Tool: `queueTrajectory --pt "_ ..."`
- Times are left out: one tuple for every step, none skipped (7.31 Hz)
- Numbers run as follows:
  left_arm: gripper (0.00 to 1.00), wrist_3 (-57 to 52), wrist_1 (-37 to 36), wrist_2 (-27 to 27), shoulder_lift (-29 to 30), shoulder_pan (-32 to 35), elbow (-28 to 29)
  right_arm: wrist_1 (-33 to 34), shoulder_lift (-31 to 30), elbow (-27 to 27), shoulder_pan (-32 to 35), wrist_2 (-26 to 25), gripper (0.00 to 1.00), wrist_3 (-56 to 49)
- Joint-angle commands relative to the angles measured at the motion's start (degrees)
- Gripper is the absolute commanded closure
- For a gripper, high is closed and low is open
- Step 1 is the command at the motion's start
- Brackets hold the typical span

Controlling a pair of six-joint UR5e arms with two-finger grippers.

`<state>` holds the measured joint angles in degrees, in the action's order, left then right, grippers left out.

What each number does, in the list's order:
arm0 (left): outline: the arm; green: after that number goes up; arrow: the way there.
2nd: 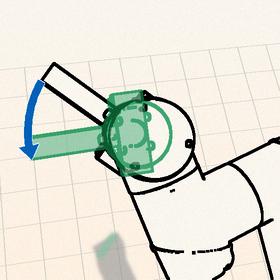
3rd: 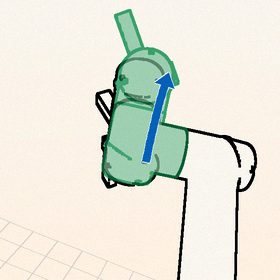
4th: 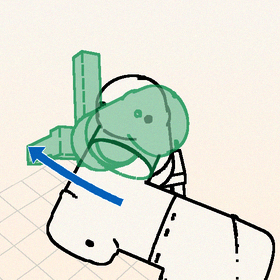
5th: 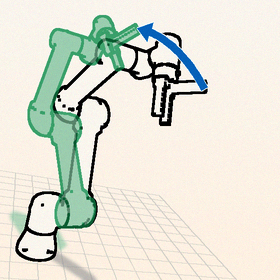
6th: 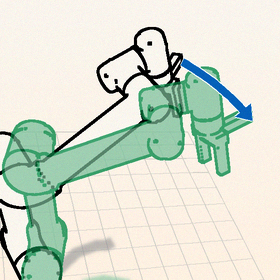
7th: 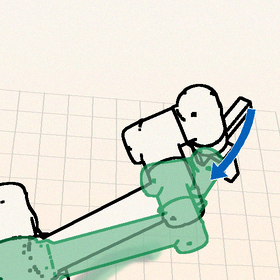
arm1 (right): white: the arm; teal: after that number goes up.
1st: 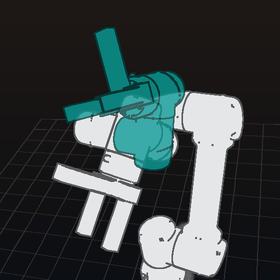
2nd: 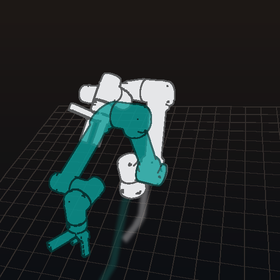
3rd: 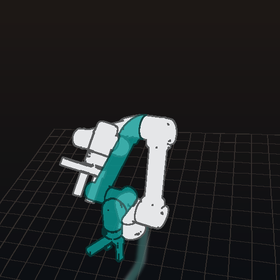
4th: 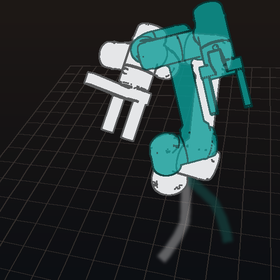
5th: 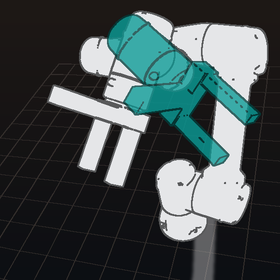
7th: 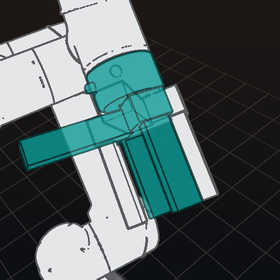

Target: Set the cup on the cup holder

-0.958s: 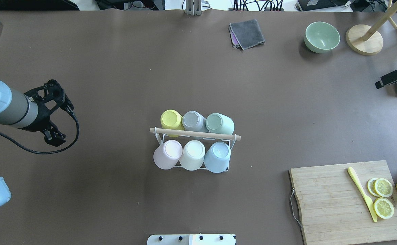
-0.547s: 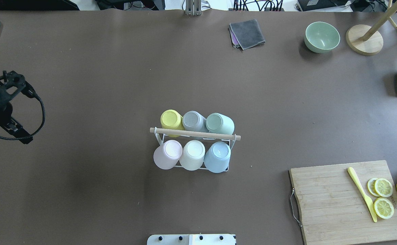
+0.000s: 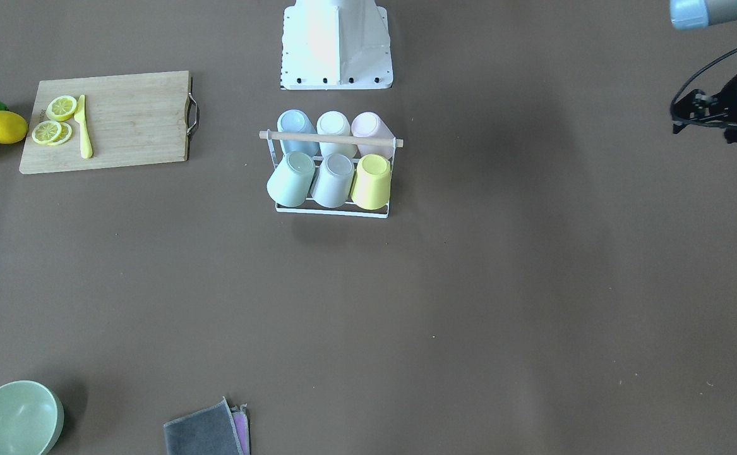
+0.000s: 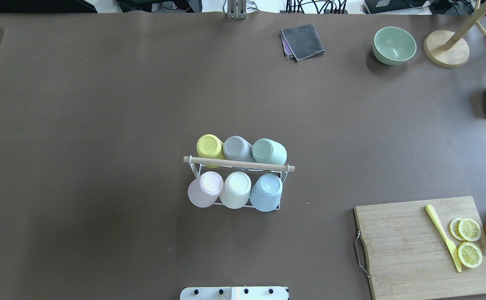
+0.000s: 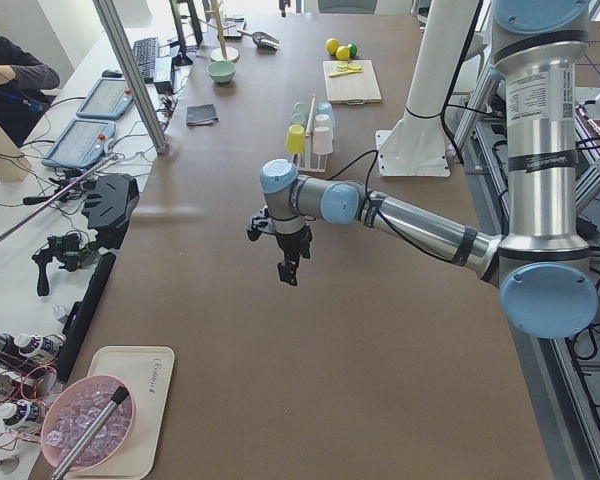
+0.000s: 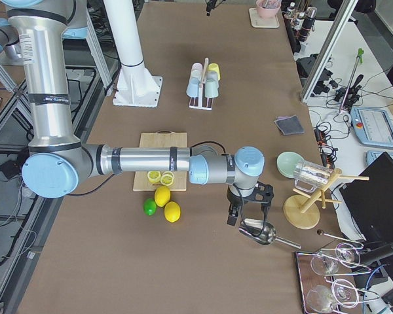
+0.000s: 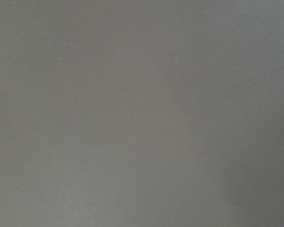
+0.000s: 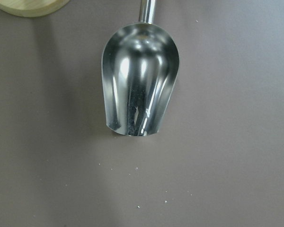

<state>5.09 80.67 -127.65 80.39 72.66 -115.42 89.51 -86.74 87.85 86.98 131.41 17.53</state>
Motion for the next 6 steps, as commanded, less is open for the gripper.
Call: queueTrajectory --pt "0.01 -0.1 -0.1 -0.8 -6.6 19.1 0.5 0.1 -1.5 -0.4 1.9 0.5 0.0 -1.6" --pt "0.01 -0.1 -0.1 -4.9 -7.2 25.2 0.9 -0.1 -1.6 -1.3 1.9 0.3 0.0 -1.1" --pt "0.01 -0.2 0.0 -7.2 -6.7 26.6 1.5 -0.2 -1.6 -1.5 1.9 1.3 0.0 -1.4" --pt "0.01 -0.2 -0.1 -6.9 -6.0 26.5 1.3 -0.2 -1.7 -2.2 1.9 3.4 0.0 -1.4" --pt "0.01 -0.3 0.2 -6.8 -4.6 26.2 1.7 -0.2 -1.6 -2.2 2.0 3.7 0.0 -1.4" --pt "0.01 -0.5 0.4 -6.7 -1.0 24.6 4.1 -0.2 -1.8 -2.2 2.0 4.0 0.0 -1.4"
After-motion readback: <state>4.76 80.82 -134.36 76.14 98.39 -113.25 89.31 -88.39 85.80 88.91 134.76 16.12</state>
